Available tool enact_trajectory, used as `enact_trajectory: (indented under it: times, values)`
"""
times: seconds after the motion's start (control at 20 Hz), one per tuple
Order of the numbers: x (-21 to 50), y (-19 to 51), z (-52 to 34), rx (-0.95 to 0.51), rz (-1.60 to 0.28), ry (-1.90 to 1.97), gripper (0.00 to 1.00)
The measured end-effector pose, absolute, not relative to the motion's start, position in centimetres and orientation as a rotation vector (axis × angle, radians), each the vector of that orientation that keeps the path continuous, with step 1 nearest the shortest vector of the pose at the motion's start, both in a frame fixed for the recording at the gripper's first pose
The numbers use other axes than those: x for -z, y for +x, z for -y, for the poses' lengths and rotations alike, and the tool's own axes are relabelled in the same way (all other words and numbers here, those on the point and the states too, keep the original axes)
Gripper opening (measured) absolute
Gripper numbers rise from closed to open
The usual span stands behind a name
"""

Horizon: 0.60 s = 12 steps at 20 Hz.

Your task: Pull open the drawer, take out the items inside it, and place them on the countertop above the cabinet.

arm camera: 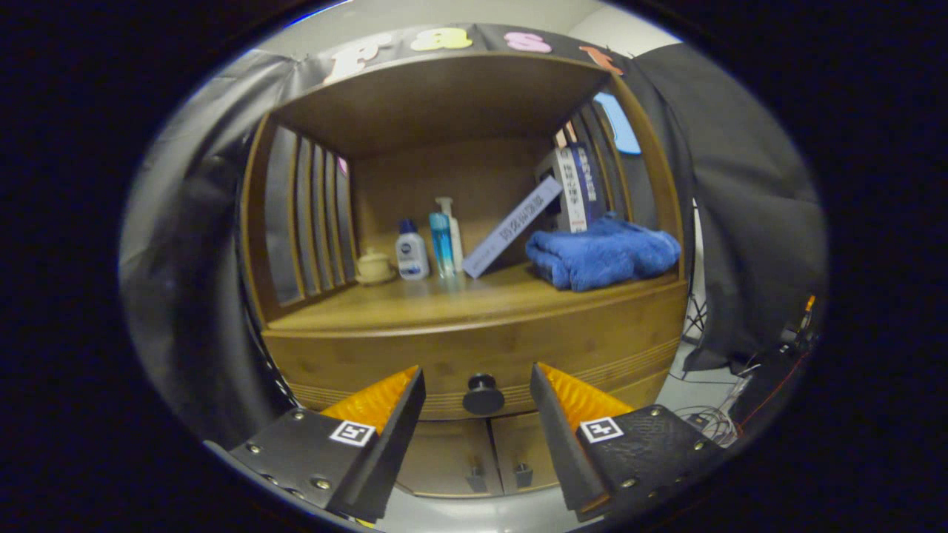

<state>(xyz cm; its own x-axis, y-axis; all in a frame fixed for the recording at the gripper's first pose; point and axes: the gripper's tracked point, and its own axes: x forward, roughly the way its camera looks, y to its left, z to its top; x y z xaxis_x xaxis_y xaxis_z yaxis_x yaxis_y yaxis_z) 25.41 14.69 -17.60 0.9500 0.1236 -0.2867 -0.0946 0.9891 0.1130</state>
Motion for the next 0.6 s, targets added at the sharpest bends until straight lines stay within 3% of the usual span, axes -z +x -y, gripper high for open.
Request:
enact_trajectory:
  times: [0.25, 0.35, 0.5, 0.6]
  values:
    - [22.7, 28.9, -15.2, -0.093, -0.383, 0.067, 0.70]
    - [23.8, 29.6, -15.7, -0.114, -0.395, 0.073, 0.70]
    - [22.9, 29.9, -15.6, -0.125, -0.377, 0.050, 0.47]
    - [23.3, 30.1, -15.9, -0.126, -0.388, 0.043, 0.44]
